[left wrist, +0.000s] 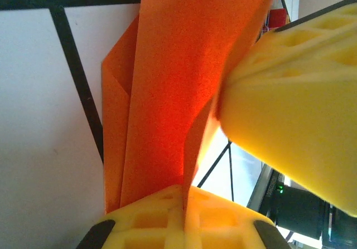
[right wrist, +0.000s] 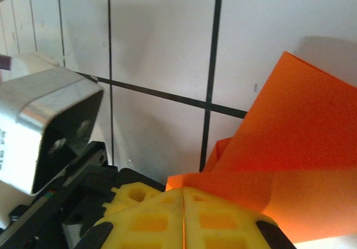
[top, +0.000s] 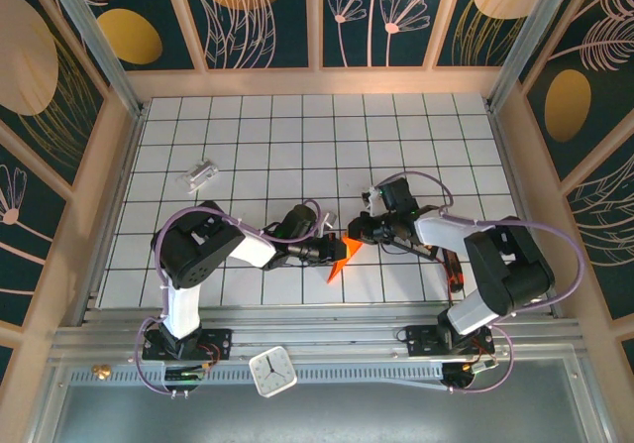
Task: Fold a paper plane with a square sheet of paper (pick it up from the middle)
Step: Perform the fifth fold on the wing at the bottom-center of the table.
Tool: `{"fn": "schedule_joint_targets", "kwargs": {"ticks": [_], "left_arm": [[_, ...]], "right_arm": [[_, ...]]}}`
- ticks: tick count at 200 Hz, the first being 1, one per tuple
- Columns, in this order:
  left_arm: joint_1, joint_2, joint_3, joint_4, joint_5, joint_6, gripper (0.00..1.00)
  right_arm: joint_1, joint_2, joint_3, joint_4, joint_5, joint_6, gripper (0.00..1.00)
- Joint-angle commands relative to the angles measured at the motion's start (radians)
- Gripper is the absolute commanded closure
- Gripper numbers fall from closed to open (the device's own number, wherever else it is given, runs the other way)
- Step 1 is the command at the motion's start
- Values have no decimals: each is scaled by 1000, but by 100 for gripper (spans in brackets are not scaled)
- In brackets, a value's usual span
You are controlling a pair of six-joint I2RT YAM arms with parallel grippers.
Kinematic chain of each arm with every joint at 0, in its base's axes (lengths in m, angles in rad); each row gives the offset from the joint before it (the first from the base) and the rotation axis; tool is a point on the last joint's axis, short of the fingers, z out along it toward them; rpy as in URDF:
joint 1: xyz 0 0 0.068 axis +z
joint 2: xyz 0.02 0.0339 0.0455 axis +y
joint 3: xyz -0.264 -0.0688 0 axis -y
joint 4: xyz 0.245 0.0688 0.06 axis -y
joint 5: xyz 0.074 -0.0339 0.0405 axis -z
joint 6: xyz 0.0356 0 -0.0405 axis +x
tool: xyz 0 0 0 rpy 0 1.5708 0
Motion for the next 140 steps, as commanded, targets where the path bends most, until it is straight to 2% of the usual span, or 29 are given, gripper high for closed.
{"fn": "schedule_joint_targets", "kwargs": {"ticks": [1, 140], "left_arm": [[5, 40, -6, -34, -1, -18, 100], [5, 81, 4, -103, 17, -70, 100]], "right_arm": [[5, 21, -14, 2, 26, -2, 91], [-9, 70, -14, -59, 136, -38, 93]]}}
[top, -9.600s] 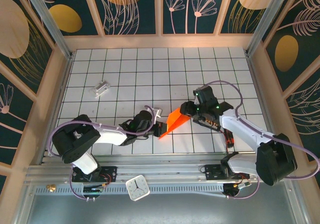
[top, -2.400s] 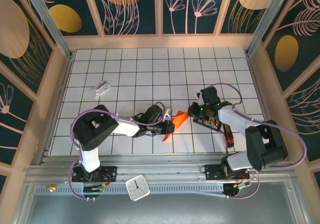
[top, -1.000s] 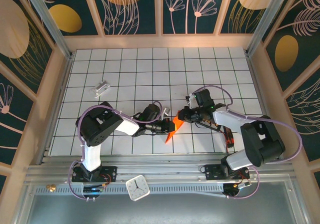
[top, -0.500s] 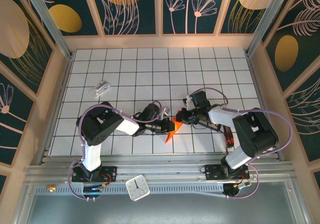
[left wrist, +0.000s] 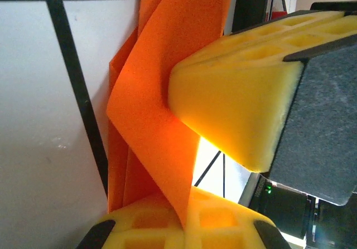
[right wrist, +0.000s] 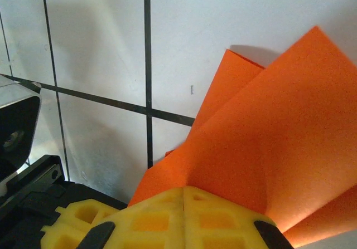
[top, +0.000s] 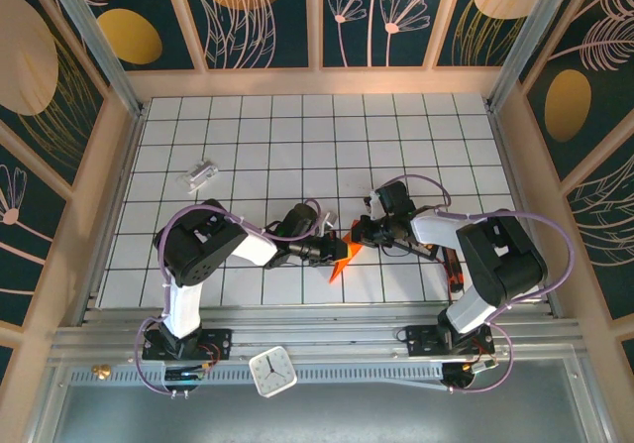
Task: Fold a paper plane with a square sheet of paper (pick it up from the middle)
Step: Perform the fifth fold on the wing at the bottom-center of the table.
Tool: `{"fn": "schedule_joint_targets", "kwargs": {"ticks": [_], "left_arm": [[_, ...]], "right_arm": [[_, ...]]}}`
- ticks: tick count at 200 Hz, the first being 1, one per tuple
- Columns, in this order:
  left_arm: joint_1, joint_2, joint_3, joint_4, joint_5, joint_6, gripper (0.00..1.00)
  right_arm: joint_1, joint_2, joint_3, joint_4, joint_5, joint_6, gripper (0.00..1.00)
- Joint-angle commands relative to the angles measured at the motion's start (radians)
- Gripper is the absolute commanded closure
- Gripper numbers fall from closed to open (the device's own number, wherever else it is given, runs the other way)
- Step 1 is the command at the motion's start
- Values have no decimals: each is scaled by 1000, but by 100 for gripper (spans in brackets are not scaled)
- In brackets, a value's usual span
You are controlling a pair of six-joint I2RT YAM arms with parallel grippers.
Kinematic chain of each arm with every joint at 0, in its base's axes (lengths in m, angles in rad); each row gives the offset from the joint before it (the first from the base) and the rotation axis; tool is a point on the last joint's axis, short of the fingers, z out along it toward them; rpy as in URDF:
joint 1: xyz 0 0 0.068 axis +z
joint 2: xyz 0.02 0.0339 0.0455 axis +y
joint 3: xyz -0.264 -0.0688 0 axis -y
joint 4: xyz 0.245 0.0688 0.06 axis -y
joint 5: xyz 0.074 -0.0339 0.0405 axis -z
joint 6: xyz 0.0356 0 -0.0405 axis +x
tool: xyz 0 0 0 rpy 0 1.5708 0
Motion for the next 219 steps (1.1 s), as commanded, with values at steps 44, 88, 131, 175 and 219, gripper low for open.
{"fn": "schedule_joint_targets", "kwargs": {"ticks": [44, 88, 131, 175, 219], "left_arm": [[0, 65, -24, -128, -22, -26, 100], [-1, 69, -36, -142, -24, -35, 98], [-1, 65, -33, -161, -23, -29, 90], [0, 17, 2, -230, -27, -3, 82], [-1, -35, 14, -299, -41, 25, 79]], "right_arm": [[-16, 9, -1, -93, 102, -37, 90], [-25, 22, 1, -105, 124, -40, 90], [-27, 38, 3, -132, 166, -44, 90], [-26, 40, -3, -139, 172, -46, 91], [-26, 40, -2, -142, 177, -52, 91]]}}
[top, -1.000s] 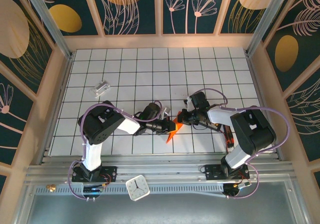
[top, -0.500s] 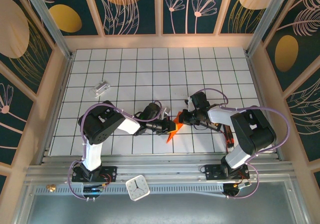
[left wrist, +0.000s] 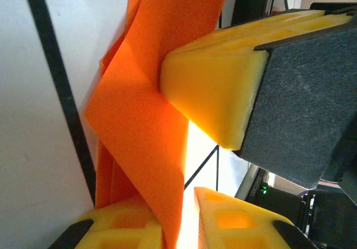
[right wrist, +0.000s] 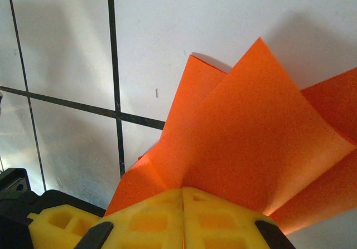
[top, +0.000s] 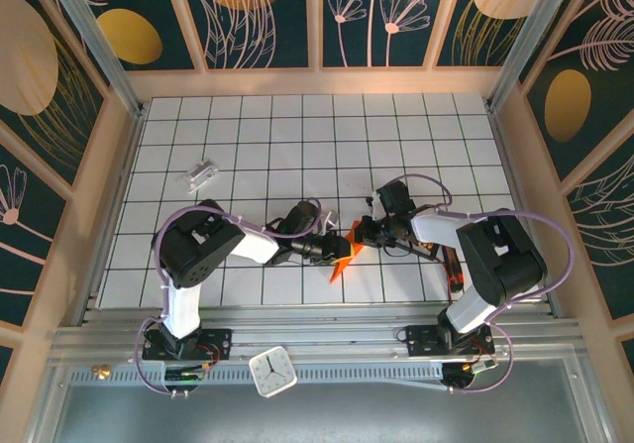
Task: Fold a paper plane with a square sheet of paper (pick it up from the middle)
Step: Perform the fifth fold on the wing at the bottom-center of the table.
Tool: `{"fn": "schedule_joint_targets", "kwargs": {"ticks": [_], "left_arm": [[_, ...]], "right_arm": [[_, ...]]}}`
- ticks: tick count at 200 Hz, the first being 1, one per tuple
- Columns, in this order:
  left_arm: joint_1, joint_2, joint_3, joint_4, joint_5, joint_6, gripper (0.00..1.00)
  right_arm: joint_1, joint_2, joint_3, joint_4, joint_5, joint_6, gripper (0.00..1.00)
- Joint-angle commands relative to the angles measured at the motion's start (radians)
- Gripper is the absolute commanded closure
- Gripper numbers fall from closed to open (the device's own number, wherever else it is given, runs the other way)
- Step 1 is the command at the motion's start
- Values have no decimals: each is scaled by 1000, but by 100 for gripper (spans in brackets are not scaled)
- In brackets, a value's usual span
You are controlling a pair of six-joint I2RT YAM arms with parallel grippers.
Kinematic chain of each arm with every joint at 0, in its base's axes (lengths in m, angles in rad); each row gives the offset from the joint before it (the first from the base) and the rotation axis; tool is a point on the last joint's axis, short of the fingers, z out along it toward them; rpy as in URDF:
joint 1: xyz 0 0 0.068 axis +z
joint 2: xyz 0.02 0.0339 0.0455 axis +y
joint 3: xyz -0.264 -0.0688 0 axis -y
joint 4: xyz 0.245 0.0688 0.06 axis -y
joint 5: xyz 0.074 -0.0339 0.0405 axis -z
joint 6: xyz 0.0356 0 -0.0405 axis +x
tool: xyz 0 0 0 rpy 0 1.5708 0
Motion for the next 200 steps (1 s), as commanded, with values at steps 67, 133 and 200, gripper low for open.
{"fn": "schedule_joint_targets", "kwargs": {"ticks": [67, 133, 200], "left_arm": [[-2, -121, -26, -275, -38, 125, 69], [-13, -202, -26, -282, -58, 203, 65], [-64, -165, 23, -354, -104, 268, 66]], "right_arm": [[-19, 39, -12, -93, 114, -28, 91], [-19, 44, -11, -81, 103, -25, 91], [-18, 53, -6, -78, 99, -25, 91]]}}
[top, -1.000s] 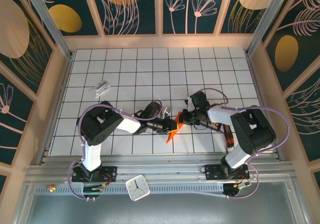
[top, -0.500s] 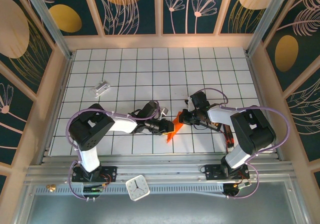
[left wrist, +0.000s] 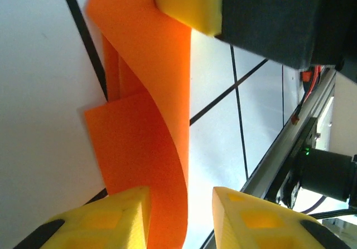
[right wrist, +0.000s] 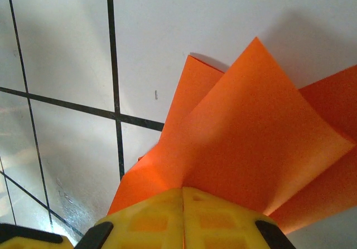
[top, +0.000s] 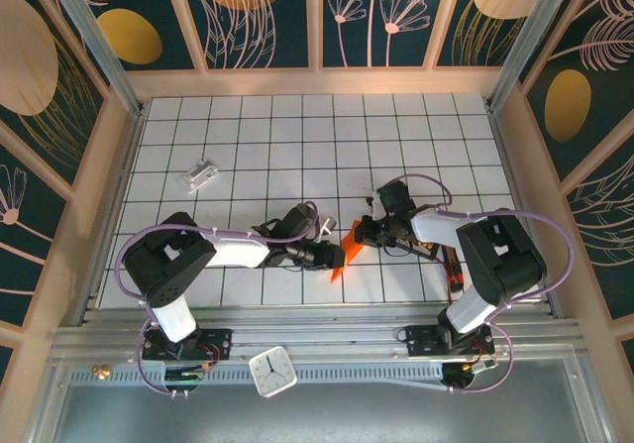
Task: Fold a paper plane with a square sheet of paper (pick it up from the middle)
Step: Perform the fifth fold on the wing at the bottom-center of the table.
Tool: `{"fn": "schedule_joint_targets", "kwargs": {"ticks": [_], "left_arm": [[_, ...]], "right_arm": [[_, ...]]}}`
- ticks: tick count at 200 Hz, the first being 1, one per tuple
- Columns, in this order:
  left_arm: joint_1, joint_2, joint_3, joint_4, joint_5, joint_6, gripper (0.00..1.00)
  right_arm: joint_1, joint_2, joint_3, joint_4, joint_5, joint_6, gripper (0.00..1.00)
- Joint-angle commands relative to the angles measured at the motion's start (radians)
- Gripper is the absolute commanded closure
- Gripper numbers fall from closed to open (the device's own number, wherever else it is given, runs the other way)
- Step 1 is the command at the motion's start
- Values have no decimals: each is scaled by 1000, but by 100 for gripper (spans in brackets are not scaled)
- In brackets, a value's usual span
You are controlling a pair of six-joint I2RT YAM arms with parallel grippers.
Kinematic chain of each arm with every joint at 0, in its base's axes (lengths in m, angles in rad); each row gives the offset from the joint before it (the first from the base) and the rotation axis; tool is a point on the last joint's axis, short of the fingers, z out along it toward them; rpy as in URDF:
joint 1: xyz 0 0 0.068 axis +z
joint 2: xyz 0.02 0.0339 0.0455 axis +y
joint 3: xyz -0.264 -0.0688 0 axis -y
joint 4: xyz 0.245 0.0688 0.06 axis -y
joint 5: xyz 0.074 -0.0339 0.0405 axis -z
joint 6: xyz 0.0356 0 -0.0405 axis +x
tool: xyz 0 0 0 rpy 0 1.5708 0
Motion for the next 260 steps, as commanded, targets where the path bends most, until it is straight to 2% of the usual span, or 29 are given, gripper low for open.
{"fn": "schedule_joint_targets", "kwargs": {"ticks": [1, 25, 70, 104, 169, 260], "left_arm": [[-14, 26, 42, -41, -22, 44, 66], [-17, 47, 61, -28, -21, 51, 71], [-17, 87, 101, -41, -11, 85, 89], [-14, 88, 86, -20, 2, 83, 97], [-7, 88, -30, 164, 76, -33, 100], [3, 125, -100, 311, 123, -126, 100]], "right_arm": [[-17, 48, -11, -78, 100, -24, 91], [-17, 44, -15, -76, 100, -23, 91], [-16, 36, -18, -75, 99, -18, 91], [-16, 34, -19, -77, 103, -23, 91], [-18, 1, -13, -83, 104, -40, 88], [-33, -152, -20, -55, -41, -37, 79]]}}
